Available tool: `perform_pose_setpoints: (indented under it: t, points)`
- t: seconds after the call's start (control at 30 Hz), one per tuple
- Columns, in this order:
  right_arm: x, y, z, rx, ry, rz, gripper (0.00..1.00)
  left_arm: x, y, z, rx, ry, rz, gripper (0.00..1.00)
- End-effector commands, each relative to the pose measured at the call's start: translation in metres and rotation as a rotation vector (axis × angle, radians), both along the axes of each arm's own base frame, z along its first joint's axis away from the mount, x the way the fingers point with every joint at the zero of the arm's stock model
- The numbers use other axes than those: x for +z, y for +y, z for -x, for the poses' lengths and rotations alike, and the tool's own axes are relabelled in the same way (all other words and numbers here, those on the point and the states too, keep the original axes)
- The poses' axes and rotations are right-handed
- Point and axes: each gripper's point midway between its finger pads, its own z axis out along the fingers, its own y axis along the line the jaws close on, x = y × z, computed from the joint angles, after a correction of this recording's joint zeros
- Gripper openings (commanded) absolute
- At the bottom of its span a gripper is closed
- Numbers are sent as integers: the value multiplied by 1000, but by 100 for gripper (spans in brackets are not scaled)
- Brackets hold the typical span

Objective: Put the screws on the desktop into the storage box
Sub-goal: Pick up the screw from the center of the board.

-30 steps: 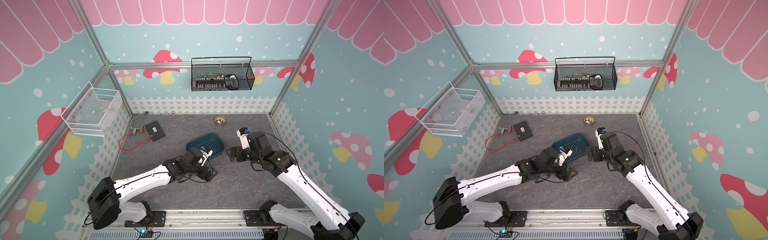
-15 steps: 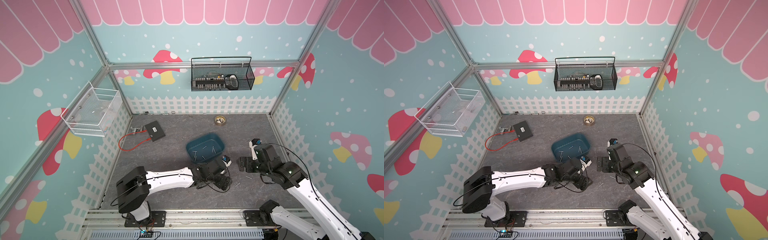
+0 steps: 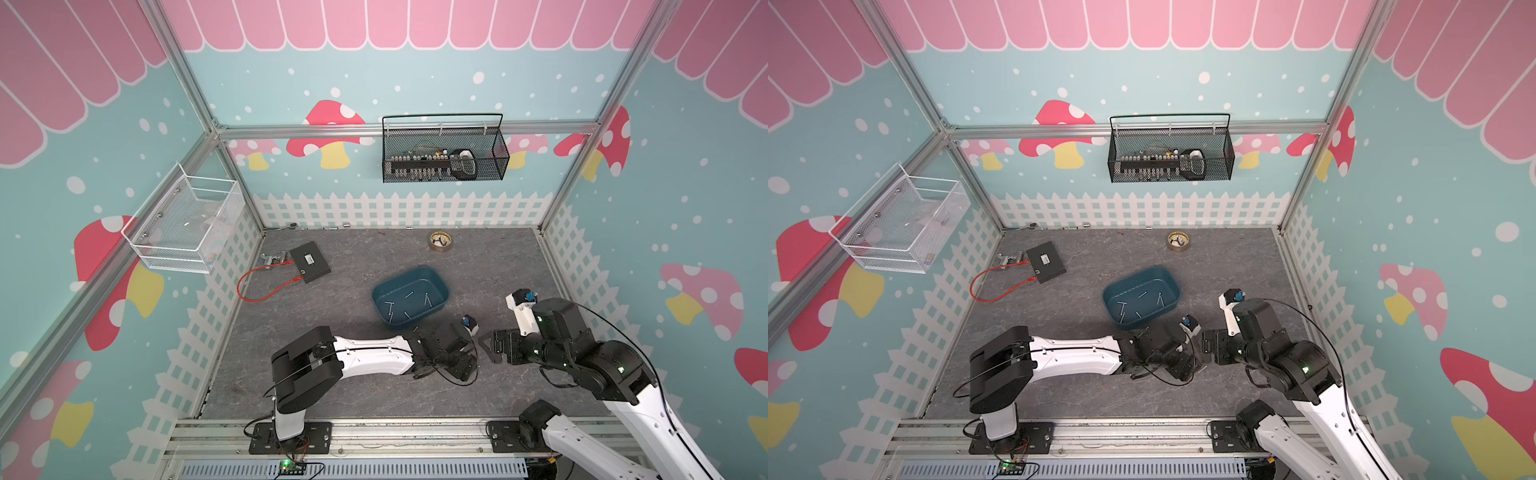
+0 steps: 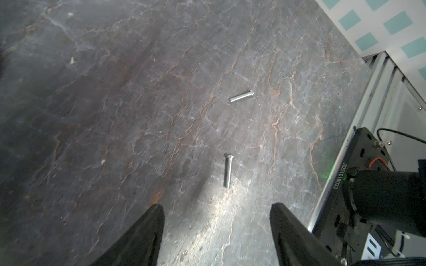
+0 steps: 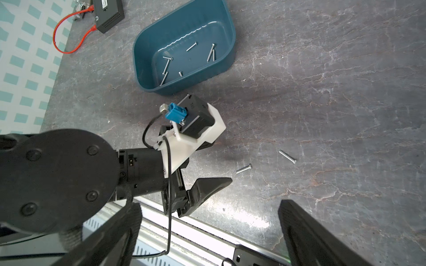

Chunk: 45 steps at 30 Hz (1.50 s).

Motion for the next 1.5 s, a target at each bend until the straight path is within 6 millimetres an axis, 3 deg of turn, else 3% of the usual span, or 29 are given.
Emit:
perform_pose_setpoints:
  t: [0.0,0.23,0.77,1.23,1.47]
  points:
    - [0,-10,15,-3,48,32,98,2,-15,2,-23,-21,14,72]
    - [4,-15,25,3,64,39,97,-14,-24,11,-59,-43,-41,62]
    - [6,-10,27,33,71,26,96,-49,-26,5,-70,-107,-158,48]
    - [6,-12,28,24,66,22,93,-63,-30,9,-99,-163,-219,38]
    - [6,-11,28,28,63,23,92,-71,-30,6,-100,-230,-286,26]
